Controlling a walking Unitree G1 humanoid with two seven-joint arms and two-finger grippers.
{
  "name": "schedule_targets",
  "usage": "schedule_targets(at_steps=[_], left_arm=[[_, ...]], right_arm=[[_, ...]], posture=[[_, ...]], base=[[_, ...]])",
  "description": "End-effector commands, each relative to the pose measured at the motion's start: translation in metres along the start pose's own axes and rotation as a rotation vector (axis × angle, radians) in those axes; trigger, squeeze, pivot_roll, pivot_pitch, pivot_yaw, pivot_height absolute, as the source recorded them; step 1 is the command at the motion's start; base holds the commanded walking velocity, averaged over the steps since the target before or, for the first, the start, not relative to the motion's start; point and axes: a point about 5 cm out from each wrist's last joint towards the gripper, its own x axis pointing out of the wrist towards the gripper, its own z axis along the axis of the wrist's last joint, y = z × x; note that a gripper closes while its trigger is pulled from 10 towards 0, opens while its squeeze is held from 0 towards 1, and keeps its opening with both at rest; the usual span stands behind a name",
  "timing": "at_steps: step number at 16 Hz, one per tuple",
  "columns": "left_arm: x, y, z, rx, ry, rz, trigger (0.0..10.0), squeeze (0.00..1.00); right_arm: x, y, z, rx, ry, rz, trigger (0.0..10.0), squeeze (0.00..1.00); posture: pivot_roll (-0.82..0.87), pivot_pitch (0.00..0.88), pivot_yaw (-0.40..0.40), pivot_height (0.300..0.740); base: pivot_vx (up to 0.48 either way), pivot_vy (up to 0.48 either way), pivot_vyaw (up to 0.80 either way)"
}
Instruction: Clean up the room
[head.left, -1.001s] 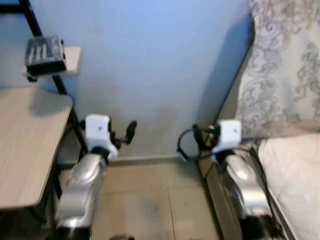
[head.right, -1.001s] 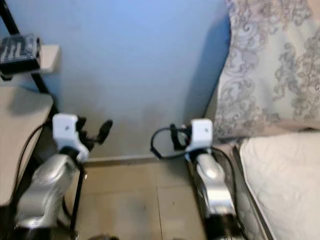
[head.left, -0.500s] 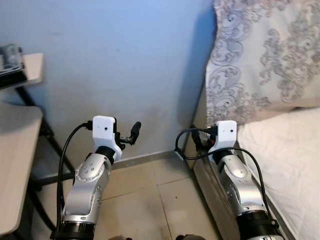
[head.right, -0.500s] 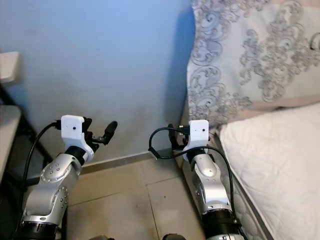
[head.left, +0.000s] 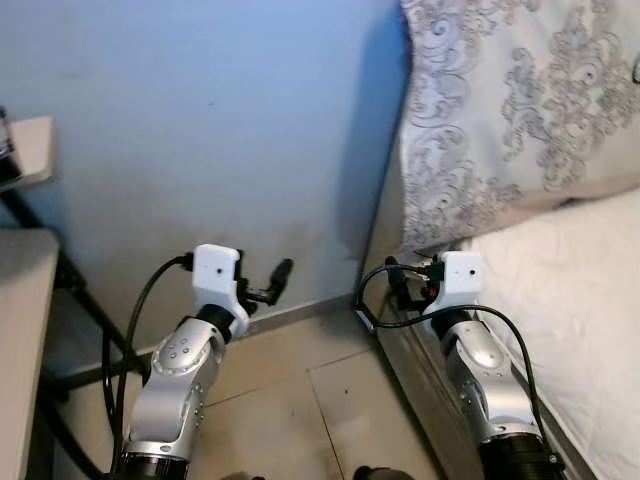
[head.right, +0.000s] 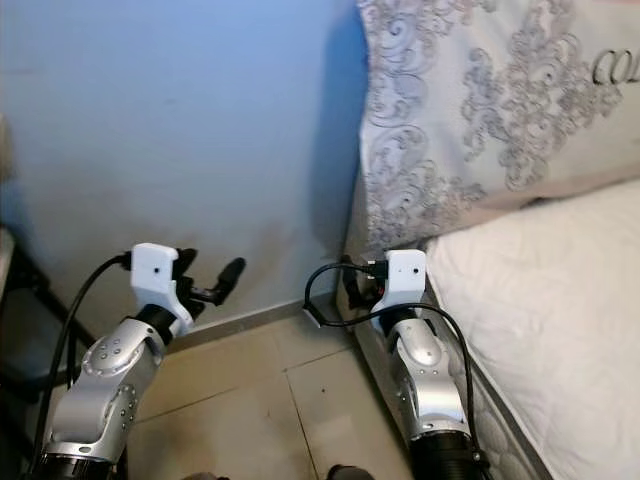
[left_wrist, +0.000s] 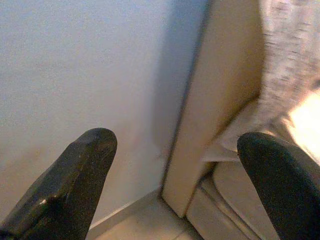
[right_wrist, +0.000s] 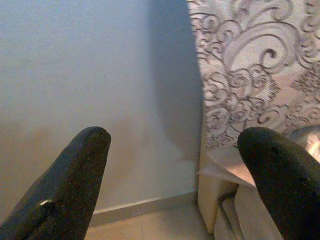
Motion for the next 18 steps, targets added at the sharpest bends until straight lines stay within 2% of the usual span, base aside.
schedule_targets(at_steps=[1, 3, 8, 10, 18], left_arm=[[0.0015, -0.0054, 0.0048, 0.007, -0.022, -0.04, 10.0, 0.0], [0.0019, -0.0038, 0.0056, -0.006, -0.026, -0.038, 10.0, 0.0], [0.004, -0.0011, 0.0077, -0.023, -0.033, -0.043, 10.0, 0.0], [0.006, -0.0014, 0.0091, -0.015, -0.033, -0.057, 10.0, 0.0], [0.0107, 0.0006, 0.0102, 0.002, -0.035, -0.046, 10.0, 0.0]], right_arm=[[-0.002, -0.0057, 0.0044, -0.003, -0.025, -0.013, 10.0, 0.0], [-0.0028, -0.0063, 0.0039, -0.005, -0.025, -0.016, 10.0, 0.0], [-0.0054, -0.0078, 0.0024, -0.013, -0.029, -0.026, 10.0, 0.0], [-0.0062, -0.0096, 0.0016, -0.015, -0.028, -0.029, 10.0, 0.0], [-0.0071, -0.0131, 0.0018, -0.021, -0.035, -0.04, 10.0, 0.0]], posture=[[-0.13, 0.0, 0.026, 0.74], [-0.13, 0.0, 0.03, 0.74], [-0.14, 0.0, 0.037, 0.74], [-0.14, 0.0, 0.036, 0.74], [-0.14, 0.0, 0.033, 0.74]], base=[[0.0, -0.48, -0.64], [0.122, -0.405, -0.64], [0.0, 0.0, -0.64], [0.0, 0.48, -0.64], [0.0, 0.0, -0.62]])
